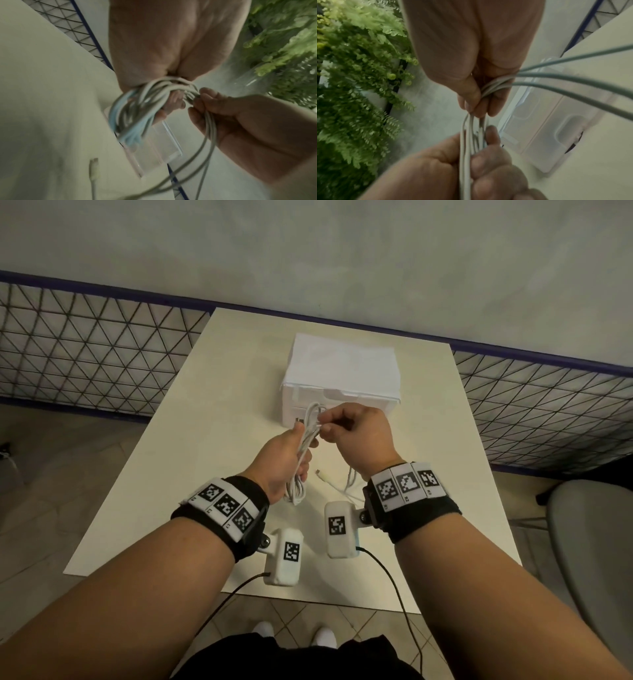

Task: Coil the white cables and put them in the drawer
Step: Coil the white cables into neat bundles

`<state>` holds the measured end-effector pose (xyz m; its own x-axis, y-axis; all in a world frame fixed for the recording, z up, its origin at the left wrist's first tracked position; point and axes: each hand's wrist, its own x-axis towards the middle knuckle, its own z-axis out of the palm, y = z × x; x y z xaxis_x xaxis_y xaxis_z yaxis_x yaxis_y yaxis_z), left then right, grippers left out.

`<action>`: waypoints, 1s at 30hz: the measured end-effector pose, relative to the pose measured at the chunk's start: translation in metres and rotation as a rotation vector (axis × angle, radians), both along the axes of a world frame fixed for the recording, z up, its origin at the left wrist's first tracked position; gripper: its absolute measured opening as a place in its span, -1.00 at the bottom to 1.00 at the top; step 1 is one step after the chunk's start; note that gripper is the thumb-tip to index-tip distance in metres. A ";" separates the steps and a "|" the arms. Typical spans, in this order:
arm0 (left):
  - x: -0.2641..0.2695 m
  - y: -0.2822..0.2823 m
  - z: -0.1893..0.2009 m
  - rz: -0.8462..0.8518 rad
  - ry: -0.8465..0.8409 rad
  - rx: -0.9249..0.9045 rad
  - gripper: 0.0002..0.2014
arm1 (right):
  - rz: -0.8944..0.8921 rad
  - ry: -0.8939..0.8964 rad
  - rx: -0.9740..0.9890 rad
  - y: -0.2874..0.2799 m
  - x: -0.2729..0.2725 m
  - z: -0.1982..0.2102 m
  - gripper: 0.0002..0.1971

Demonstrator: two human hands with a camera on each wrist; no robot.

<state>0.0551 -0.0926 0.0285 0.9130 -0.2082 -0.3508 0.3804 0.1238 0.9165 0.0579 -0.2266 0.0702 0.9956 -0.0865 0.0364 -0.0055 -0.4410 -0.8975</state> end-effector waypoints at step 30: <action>0.012 0.002 0.013 0.238 -0.060 0.015 -0.68 | -0.041 0.147 0.315 0.003 -0.007 -0.006 -0.83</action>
<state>0.0667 -0.0909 0.0416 0.9550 0.0201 -0.2959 0.2869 0.1897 0.9390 0.0507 -0.2233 0.0643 0.9836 -0.1108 -0.1424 -0.1572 -0.1389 -0.9778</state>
